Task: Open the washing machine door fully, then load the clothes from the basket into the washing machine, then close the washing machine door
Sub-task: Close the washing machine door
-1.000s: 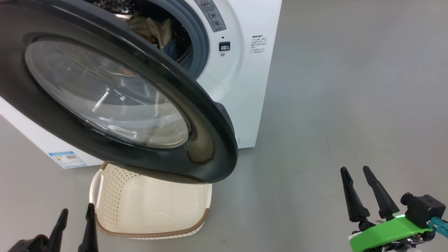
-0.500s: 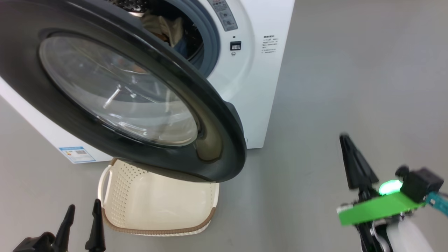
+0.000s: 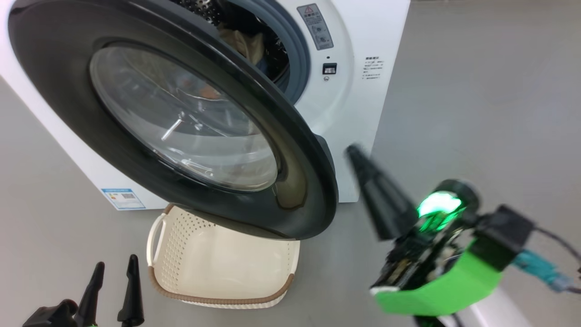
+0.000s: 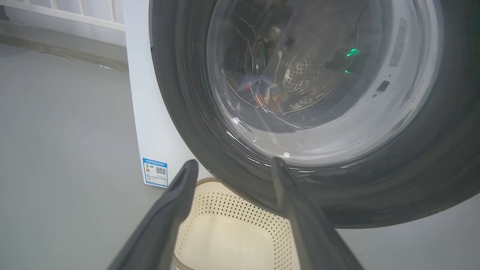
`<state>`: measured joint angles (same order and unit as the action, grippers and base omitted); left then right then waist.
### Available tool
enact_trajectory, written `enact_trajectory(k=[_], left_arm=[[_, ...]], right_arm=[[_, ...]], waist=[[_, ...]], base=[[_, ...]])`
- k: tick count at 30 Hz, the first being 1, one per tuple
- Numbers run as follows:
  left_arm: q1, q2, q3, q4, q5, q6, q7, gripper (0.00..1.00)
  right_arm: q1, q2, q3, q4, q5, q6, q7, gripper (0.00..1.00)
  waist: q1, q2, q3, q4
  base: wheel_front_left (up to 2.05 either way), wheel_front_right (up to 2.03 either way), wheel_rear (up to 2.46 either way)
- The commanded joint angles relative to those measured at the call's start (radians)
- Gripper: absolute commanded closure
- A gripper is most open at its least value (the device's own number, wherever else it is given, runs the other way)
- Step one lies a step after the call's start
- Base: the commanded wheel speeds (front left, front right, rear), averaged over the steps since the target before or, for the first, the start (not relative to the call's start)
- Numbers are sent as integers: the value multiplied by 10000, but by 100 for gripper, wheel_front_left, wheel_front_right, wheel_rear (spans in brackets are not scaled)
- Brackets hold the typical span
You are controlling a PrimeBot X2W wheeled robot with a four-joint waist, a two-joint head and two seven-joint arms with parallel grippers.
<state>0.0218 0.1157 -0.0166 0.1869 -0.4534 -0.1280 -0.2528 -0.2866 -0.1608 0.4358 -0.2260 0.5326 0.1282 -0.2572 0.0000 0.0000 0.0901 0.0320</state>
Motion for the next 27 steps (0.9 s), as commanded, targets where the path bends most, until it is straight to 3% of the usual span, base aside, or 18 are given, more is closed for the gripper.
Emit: enact_trajectory(k=[1,10,27], left_arm=[[-98,100,354,-283,67,-27,-89,0],[-137,-74,341,-194,-73,-27,-89,0],[-851,-276,124,-77,-264,-27,-89,0]], right_arm=[[-101,101,433,-92,25,25,-46,100],[366,174,1687,1905,920,25,-46,100],[-557,125,1262,4557,824,25,-46,100]], waist=[[0,0,-18,64],[0,0,285,378],[0,0,1391,778]], base=[[0,0,0],[0,0,0],[0,0,0]])
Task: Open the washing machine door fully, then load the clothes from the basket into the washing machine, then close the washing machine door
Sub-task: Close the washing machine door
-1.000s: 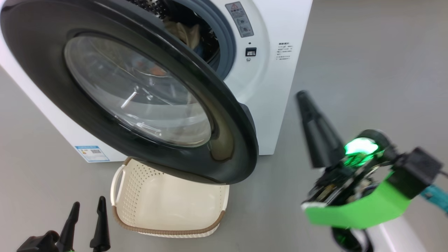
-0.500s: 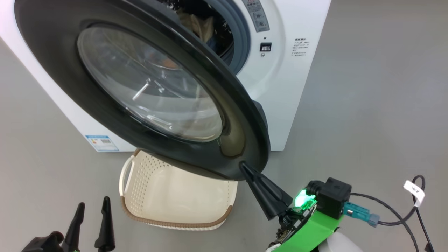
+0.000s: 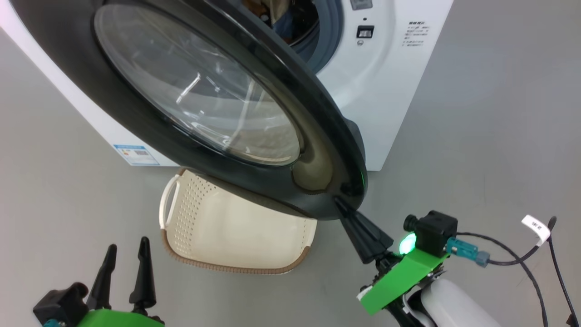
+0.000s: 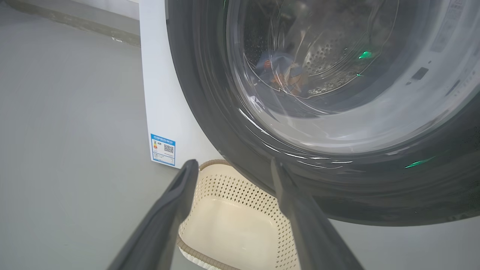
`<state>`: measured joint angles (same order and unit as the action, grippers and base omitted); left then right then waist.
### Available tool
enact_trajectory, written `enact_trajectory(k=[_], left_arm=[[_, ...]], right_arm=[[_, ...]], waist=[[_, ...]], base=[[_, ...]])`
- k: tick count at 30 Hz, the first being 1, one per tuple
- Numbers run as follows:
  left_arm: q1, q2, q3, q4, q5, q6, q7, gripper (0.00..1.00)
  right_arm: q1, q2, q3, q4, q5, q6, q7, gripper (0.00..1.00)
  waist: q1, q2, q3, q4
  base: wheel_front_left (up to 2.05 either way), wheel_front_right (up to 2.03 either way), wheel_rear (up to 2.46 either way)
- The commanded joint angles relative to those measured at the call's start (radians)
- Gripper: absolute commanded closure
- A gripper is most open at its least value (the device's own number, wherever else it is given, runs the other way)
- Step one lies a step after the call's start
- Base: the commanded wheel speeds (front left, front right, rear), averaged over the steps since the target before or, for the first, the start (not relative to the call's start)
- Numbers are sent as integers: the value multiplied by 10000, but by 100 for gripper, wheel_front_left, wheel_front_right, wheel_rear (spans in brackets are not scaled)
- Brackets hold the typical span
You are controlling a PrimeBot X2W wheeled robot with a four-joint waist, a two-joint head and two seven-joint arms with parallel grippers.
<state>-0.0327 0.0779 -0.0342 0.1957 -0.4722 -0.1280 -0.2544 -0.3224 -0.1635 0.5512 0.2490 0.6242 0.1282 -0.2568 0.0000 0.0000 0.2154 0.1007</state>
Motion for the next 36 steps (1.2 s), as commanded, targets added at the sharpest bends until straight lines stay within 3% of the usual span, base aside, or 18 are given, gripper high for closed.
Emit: enact_trajectory(k=[1,12,20,36], left_arm=[[-340,95,293,-171,-81,-27,-74,0],[-718,50,247,-258,-93,-27,-74,0],[-1354,-25,-34,-467,-107,-27,-74,0],[-2107,-193,-598,-859,-158,-27,-74,0]], right_arm=[[-268,183,24,-137,-110,25,-49,100],[-898,402,-1170,-20,-415,25,-49,100],[-2156,323,-2443,167,-869,25,-49,100],[-4317,155,-4032,1138,-1127,25,-49,100]], waist=[[0,0,190,105],[0,0,731,225],[0,0,1480,518],[0,0,2327,1280]], base=[[0,0,0],[0,0,0],[0,0,0],[0,0,0]])
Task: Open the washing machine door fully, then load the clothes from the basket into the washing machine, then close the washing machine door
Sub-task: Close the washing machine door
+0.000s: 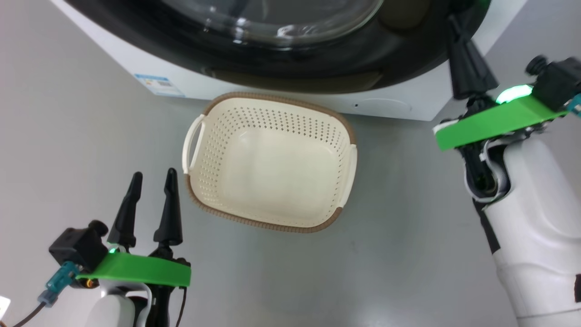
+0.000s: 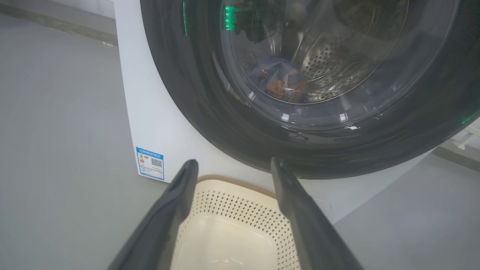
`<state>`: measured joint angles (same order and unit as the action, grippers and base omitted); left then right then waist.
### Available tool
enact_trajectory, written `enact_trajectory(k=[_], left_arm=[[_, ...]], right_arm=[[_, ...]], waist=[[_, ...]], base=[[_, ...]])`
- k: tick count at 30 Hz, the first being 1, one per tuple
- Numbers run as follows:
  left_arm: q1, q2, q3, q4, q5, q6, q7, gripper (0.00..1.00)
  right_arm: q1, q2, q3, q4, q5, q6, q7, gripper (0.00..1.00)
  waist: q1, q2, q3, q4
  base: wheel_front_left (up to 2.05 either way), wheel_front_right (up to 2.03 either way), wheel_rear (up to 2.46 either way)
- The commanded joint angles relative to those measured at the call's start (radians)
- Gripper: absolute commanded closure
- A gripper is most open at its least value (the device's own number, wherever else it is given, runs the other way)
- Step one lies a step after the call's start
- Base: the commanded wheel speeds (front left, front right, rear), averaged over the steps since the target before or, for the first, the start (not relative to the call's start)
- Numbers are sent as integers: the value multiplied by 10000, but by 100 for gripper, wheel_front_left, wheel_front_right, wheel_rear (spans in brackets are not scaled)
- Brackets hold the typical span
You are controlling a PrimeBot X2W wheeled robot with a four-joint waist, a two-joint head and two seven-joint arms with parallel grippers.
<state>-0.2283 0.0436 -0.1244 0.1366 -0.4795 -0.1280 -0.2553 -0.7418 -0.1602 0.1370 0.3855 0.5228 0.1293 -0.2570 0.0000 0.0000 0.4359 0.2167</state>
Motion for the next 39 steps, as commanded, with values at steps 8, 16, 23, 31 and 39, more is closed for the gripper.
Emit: enact_trajectory(k=[8,16,23,31,39], left_arm=[[-283,122,193,-308,-76,-27,-65,0],[-94,230,221,-90,-1,-27,-65,0],[304,436,371,220,121,-27,-65,0],[699,848,559,476,186,-27,-65,0],[822,1147,548,544,196,-27,-65,0]], right_arm=[[-641,279,-500,-46,-230,14,-48,100],[-71,332,-117,-113,-259,14,-48,100],[1195,303,370,-121,-153,14,-48,2],[2610,232,551,-84,-199,14,-48,0],[3564,135,269,-105,-226,14,-48,0]], waist=[[0,0,249,278],[0,0,-142,160],[0,0,-868,-188],[0,0,-1682,-786],[0,0,-2154,-1292]], base=[[0,0,0],[0,0,0],[0,0,0],[0,0,0],[0,0,0]])
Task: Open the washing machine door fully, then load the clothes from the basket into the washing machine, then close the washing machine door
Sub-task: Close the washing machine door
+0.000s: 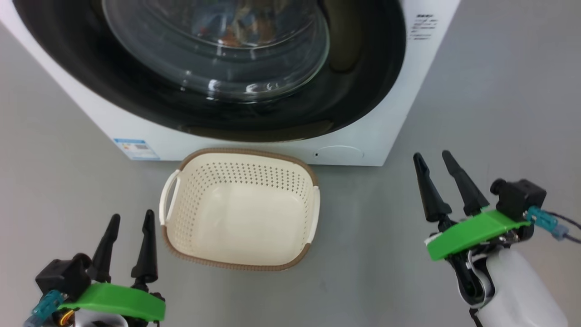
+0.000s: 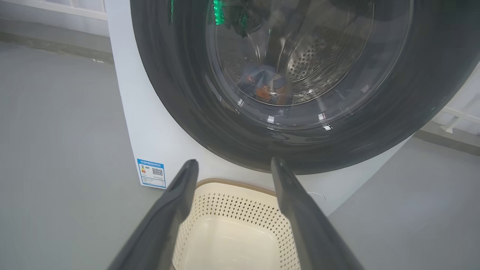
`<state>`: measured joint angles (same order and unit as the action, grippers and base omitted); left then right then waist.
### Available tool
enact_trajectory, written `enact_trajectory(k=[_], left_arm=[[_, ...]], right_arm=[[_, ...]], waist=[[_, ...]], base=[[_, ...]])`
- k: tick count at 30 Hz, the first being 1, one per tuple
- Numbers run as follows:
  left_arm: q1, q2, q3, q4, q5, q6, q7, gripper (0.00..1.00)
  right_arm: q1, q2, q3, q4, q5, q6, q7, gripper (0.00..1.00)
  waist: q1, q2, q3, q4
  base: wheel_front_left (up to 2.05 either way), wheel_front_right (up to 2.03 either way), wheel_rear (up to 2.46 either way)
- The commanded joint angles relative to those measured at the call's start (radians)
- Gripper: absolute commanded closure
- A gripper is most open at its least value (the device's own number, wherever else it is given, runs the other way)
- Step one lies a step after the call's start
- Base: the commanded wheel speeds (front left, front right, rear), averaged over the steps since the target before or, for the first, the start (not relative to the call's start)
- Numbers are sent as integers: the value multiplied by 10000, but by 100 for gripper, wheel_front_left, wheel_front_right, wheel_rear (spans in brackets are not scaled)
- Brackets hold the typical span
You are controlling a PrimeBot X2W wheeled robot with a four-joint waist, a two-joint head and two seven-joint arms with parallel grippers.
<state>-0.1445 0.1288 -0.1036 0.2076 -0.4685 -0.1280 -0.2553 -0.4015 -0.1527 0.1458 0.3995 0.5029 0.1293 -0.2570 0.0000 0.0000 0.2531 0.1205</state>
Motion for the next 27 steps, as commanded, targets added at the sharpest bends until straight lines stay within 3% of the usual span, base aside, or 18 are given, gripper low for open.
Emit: enact_trajectory(k=[1,17,27], left_arm=[[21,338,336,-152,91,-27,-65,0],[369,696,674,83,73,-27,-65,0],[849,649,927,-40,140,-27,-65,0]], right_arm=[[287,42,157,-253,-32,14,-48,0],[1390,-148,-221,-408,-27,14,-48,0],[1890,-239,-447,-541,-24,14,-48,0]], waist=[[0,0,-385,-406],[0,0,-830,-1548],[0,0,-1066,-1831]], base=[[0,0,0],[0,0,0],[0,0,0]])
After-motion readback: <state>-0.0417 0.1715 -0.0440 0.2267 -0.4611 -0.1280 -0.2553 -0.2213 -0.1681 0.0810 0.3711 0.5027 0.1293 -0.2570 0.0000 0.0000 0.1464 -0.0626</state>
